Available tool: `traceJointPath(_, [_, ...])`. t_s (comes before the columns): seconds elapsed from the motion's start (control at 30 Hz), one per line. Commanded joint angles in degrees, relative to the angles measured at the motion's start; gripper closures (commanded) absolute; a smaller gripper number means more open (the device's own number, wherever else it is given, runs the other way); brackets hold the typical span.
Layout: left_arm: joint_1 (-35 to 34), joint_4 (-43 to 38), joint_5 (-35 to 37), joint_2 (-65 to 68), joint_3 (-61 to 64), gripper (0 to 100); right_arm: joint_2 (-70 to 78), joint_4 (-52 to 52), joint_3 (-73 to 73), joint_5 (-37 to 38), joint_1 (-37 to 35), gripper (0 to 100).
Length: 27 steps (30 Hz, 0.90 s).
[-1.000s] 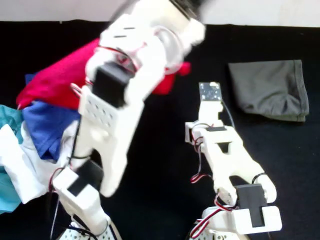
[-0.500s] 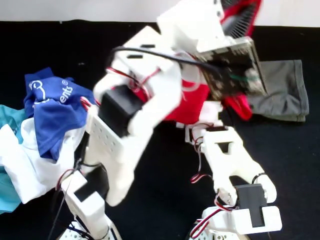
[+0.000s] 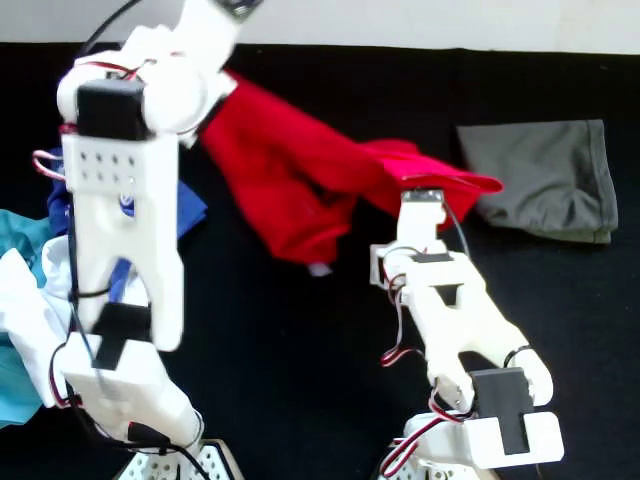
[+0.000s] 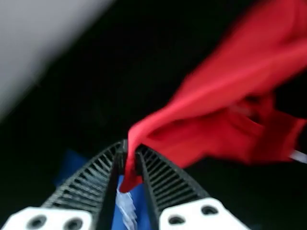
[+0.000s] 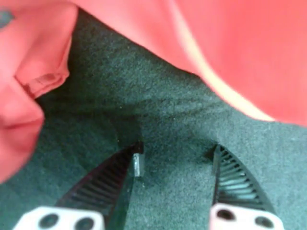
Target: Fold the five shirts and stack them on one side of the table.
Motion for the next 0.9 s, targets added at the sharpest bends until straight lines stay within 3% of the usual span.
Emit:
traceJointPath(0.0, [-1.54,0.26,1.23,-0.31,20.0,99,0.13,-1.36,-1.89,-0.62,-0.31,77.4])
traceJointPath(0.17, [-1.8,-9.05,1.32,-0.4,41.27,99,0.13,-1.36,-1.89,-0.44,-0.31,77.4])
traceJointPath(0.33, [-6.29,-11.25,1.23,-0.4,46.46,99,0.13,-1.36,-1.89,-0.35,-0.4,77.4])
traceJointPath(0.43, [-11.47,-11.25,1.14,-0.4,46.73,95,0.13,-1.36,-1.89,-0.35,-0.4,77.4])
traceJointPath(0.6, [-20.88,-12.04,1.14,-0.31,48.84,79,0.13,-1.36,-1.89,-0.26,-0.4,77.4])
traceJointPath(0.87, [-40.22,-25.14,0.62,-0.22,53.05,79,0.22,-1.36,-1.89,-0.26,-0.4,77.4])
